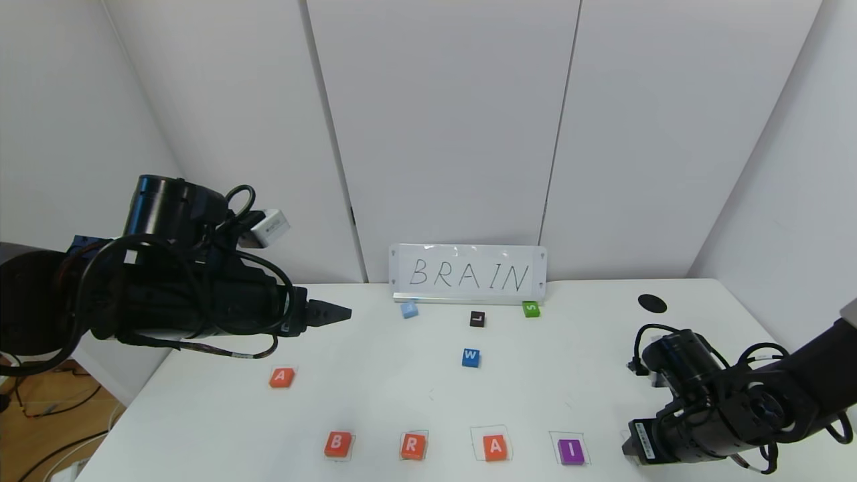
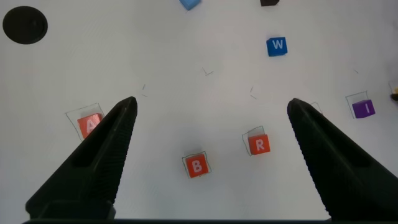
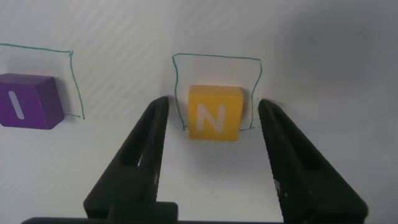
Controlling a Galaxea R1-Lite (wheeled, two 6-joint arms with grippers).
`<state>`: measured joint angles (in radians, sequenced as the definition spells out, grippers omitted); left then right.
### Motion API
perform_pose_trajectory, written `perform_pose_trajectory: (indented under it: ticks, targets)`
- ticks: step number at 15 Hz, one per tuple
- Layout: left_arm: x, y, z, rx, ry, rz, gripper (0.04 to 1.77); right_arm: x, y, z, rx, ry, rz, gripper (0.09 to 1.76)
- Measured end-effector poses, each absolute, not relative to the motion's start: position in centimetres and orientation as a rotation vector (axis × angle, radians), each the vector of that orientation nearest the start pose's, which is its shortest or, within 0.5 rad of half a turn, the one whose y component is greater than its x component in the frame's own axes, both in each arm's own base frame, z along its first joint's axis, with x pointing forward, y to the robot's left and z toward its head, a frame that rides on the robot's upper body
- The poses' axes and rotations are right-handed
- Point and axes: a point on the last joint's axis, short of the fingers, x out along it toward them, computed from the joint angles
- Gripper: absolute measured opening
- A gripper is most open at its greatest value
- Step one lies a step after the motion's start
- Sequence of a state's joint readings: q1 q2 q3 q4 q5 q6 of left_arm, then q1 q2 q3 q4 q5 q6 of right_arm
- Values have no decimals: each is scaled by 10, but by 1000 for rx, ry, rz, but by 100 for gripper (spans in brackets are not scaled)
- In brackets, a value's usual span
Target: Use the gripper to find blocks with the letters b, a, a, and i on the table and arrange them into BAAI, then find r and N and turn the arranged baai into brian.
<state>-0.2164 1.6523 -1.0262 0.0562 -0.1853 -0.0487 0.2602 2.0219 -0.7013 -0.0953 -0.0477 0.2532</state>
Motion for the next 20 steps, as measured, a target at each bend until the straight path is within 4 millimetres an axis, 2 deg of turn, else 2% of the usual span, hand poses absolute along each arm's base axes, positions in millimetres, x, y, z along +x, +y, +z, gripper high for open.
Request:
perform_pose_trajectory:
  ticks: [5, 11, 15, 20]
  targets:
    - [281, -66, 194, -35, 692, -369, 172, 273, 71, 23, 33, 1224, 30, 138]
    - [280, -66, 196, -36, 687, -370, 172, 272, 70, 27, 35, 1213, 31, 156]
    - [280, -66, 197, -36, 685, -370, 172, 266, 69, 44, 45, 1168, 38, 162]
    - [269, -65, 206, -30, 657, -378, 172, 250, 65, 80, 60, 1090, 53, 166]
